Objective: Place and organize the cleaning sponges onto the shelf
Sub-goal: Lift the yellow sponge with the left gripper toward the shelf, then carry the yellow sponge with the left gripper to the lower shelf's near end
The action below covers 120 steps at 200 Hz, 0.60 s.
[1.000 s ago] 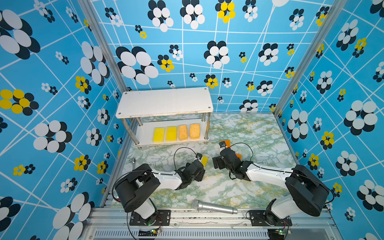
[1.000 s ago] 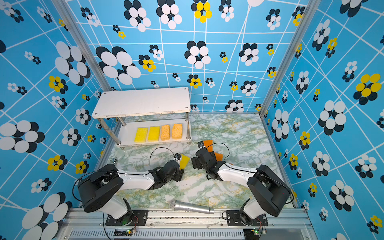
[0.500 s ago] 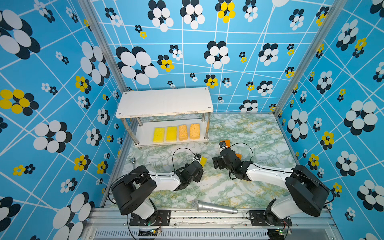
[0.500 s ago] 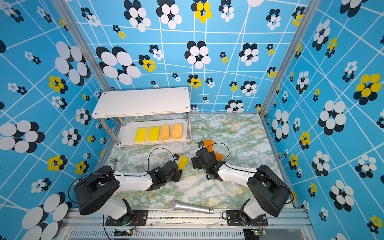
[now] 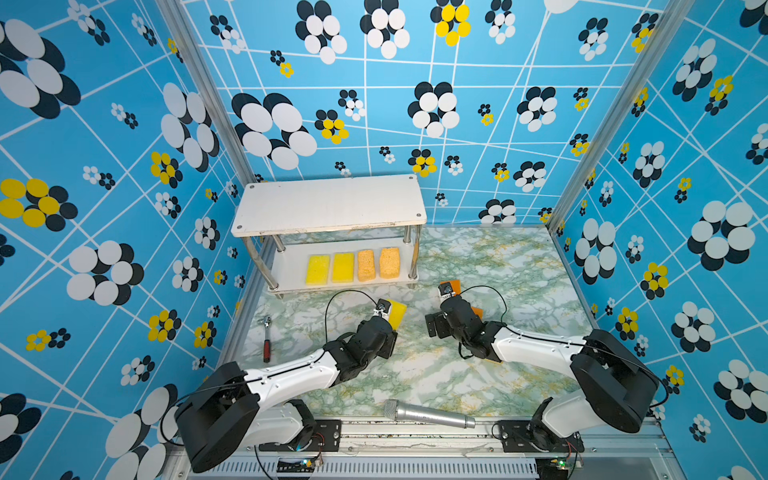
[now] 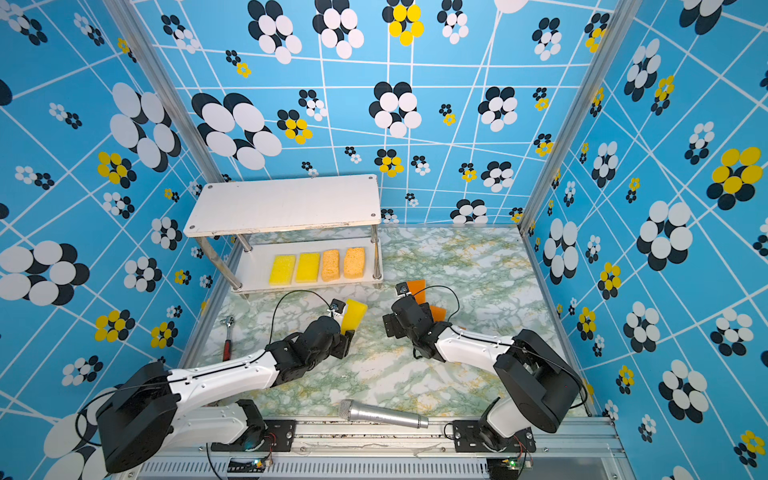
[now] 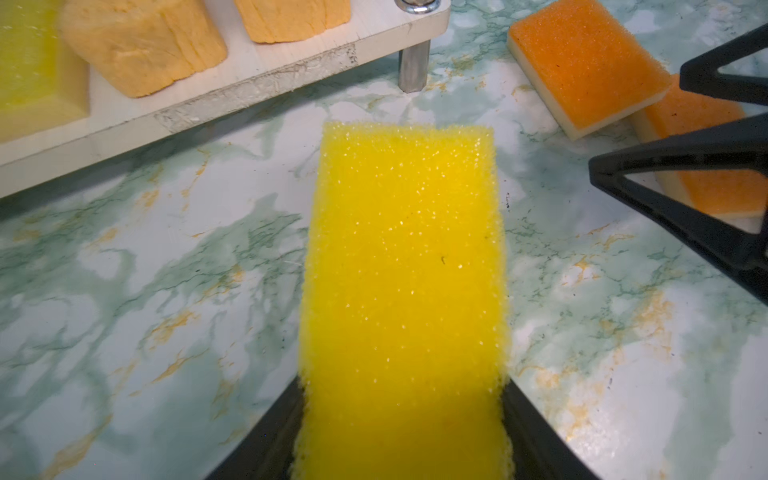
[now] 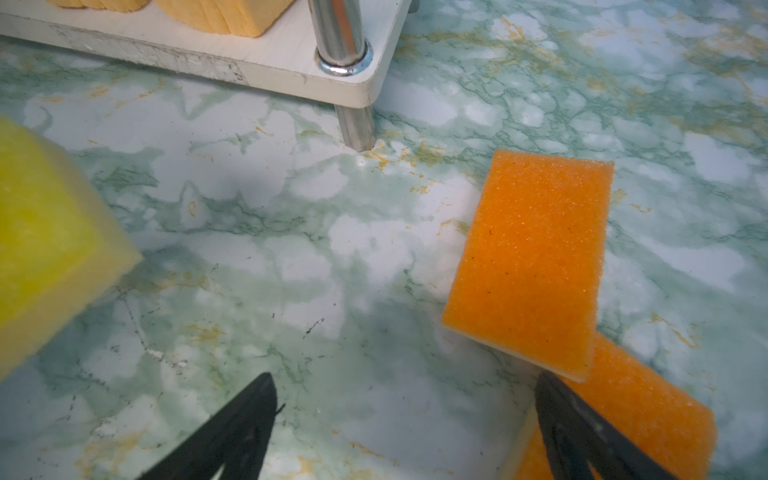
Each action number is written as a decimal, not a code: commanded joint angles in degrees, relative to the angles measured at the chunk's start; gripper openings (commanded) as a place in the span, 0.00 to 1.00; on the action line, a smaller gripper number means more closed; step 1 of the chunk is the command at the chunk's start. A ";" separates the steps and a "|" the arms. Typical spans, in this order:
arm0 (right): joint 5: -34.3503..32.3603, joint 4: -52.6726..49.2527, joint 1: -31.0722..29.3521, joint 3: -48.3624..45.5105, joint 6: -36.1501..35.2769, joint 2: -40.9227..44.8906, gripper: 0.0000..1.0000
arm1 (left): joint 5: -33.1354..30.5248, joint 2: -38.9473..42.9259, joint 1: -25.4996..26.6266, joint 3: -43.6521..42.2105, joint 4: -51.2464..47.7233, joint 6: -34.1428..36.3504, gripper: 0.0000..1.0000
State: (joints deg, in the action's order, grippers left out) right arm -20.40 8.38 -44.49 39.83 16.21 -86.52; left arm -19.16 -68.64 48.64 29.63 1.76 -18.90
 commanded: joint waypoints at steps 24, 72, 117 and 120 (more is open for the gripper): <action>0.45 0.23 0.28 0.16 0.93 -1.11 0.99 | -0.29 12.83 -5.30 1.13 -9.35 0.22 0.64; 1.06 0.23 0.28 0.59 1.02 -1.90 0.99 | 2.41 20.10 -14.33 2.55 -13.75 2.83 0.64; 0.80 -0.20 0.33 0.87 0.58 -1.98 0.99 | 1.93 21.43 -20.30 5.36 -15.73 7.23 0.64; 0.80 -0.26 0.29 0.94 0.58 -1.98 0.99 | 1.94 21.49 -20.63 5.53 -15.73 7.47 0.64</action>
State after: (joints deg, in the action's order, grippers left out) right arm -19.99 8.38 -44.49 39.83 16.19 -87.77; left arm -17.76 -48.14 30.41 32.42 -11.94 -14.98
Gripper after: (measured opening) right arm 0.991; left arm 0.641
